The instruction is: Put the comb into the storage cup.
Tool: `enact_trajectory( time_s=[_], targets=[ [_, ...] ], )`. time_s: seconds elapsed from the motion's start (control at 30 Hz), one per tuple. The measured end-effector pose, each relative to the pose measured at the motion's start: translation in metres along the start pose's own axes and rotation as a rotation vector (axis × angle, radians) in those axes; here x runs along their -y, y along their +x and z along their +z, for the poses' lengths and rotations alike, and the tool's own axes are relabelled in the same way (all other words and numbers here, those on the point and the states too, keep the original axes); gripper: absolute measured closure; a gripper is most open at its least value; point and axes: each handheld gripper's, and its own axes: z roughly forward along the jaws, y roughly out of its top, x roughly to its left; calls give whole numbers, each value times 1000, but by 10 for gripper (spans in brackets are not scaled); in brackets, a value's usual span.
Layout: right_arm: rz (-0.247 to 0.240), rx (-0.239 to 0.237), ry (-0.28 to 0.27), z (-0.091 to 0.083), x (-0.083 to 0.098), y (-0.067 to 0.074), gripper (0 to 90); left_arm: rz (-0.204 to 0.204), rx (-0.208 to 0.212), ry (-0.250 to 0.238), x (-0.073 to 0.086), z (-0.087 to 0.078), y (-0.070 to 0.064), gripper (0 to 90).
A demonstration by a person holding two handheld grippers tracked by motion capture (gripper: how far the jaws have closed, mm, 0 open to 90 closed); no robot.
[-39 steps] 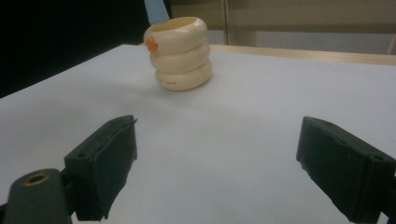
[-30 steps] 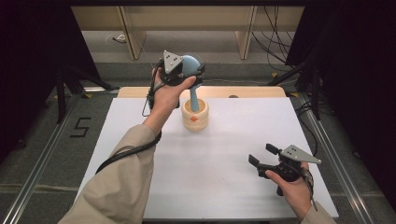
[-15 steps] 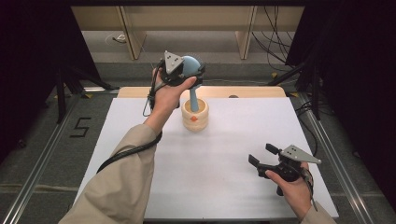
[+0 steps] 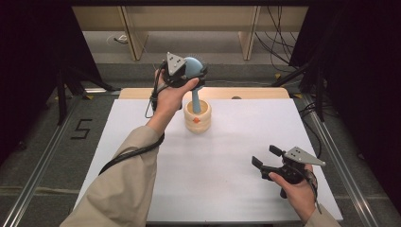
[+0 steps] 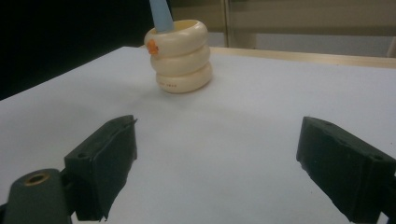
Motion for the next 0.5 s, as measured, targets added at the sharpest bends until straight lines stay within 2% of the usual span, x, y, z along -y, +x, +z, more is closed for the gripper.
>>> enact_trajectory(
  time_s=[0.5],
  targets=[
    [0,-1,0,1,0,0,130,-8,16,2,5,4,3,197]
  ],
)
